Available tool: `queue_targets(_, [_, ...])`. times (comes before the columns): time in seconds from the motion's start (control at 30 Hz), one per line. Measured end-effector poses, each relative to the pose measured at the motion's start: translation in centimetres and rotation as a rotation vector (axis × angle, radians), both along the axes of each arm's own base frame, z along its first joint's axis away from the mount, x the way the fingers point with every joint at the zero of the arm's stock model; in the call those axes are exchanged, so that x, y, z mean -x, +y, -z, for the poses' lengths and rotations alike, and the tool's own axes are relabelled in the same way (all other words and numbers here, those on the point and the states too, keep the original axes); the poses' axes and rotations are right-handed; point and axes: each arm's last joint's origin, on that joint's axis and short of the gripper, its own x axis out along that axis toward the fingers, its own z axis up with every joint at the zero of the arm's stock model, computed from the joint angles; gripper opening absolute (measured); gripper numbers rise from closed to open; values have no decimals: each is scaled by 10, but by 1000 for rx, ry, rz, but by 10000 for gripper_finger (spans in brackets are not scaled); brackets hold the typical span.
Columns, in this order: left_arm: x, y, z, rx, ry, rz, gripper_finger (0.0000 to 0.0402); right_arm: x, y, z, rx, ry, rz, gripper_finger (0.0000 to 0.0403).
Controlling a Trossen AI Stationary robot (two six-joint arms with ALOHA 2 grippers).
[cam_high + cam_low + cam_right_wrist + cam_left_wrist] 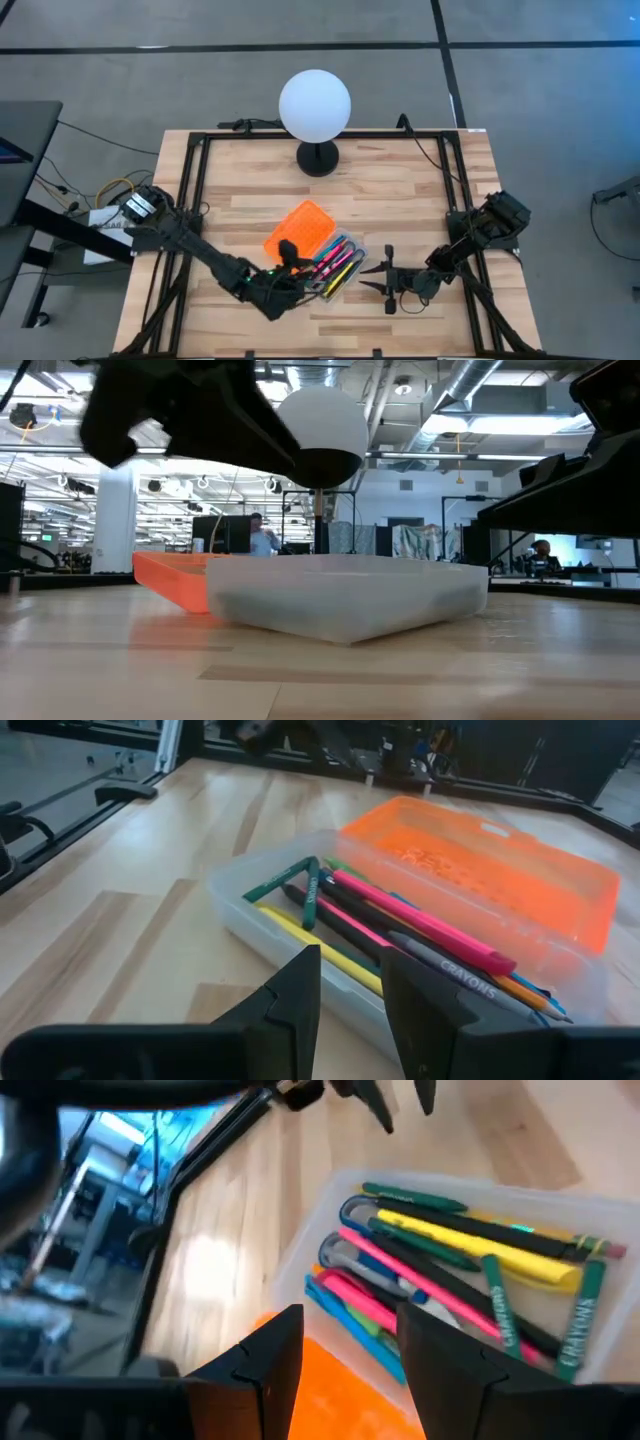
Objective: Pick & place school supplies into a supply box
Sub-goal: Close the orange supply box
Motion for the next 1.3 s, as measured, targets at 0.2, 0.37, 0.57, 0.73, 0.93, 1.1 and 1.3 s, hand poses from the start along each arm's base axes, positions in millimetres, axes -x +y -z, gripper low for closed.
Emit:
queue_targets(0.2, [-9, 27, -15, -15, 93, 94, 158, 1, 1, 0, 4, 4, -7, 101])
queue_targets(0.37, [1, 69, -38, 135, 244, 156, 158, 1, 1, 1, 6, 9, -10, 101])
queue_targets(0.57, [23, 121, -51, 264, 260, 143, 158, 1, 2, 2, 1, 25, -48, 101])
queue_targets(0.73, [43, 151, -47, 333, 264, 133, 158, 3, 3, 4, 6, 44, -76, 101])
queue_targets(0.93, [61, 176, -30, 389, 273, 93, 158, 2, 7, 4, -3, 64, -185, 101])
queue_targets(1.1, [70, 187, -16, 407, 264, 51, 158, 2, 6, 4, -10, 69, -184, 101])
queue_targets(1.3, [75, 202, -6, 423, 290, -19, 158, 1, 5, 4, -20, 71, -182, 101])
